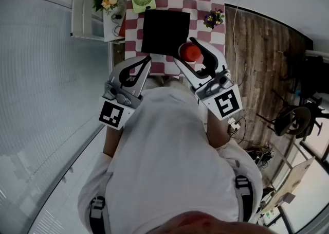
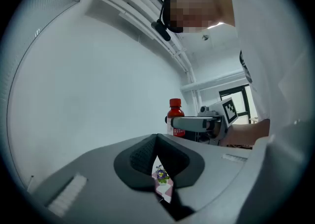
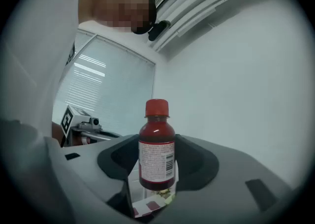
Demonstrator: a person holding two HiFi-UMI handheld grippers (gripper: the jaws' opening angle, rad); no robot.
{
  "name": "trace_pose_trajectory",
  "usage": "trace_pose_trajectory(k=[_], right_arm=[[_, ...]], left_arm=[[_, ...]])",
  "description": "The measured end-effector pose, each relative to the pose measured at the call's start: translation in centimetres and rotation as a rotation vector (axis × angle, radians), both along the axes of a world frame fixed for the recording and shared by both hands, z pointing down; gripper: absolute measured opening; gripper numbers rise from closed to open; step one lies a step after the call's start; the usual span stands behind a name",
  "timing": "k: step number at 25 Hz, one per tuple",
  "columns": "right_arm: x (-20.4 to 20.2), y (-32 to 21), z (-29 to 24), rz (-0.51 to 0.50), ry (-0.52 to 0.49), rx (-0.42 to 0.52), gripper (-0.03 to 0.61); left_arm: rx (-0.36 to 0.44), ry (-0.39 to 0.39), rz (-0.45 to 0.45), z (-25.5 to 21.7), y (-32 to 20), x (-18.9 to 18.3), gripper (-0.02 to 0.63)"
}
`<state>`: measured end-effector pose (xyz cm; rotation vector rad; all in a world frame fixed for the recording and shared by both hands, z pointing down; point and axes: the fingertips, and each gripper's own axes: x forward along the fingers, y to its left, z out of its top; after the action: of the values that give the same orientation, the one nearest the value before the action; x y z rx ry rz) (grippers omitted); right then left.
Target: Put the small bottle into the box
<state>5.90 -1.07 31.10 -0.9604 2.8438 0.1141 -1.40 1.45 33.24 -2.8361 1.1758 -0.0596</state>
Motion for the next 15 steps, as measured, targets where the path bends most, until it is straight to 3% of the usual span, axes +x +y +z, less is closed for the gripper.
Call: trace_pose_trajectory(k=[4, 11, 15], right_arm=[[-1.5, 0.4, -0.2, 0.006, 0.029, 0.004, 0.222], [-5.2, 1.1, 0.1, 0.004, 0.018, -0.082, 0.222], [-6.5, 1.0, 0.8, 0.029, 0.033, -0.117, 0.222]], left_arm=[[0.008, 0.010, 0.005, -0.1, 0.2, -0.9, 0.002], [-0.042, 0.044, 0.029, 0.8, 0.3, -4.3, 0.002], [-0.047, 0.007, 0.025, 1.5, 0.0, -6.8, 0.002]])
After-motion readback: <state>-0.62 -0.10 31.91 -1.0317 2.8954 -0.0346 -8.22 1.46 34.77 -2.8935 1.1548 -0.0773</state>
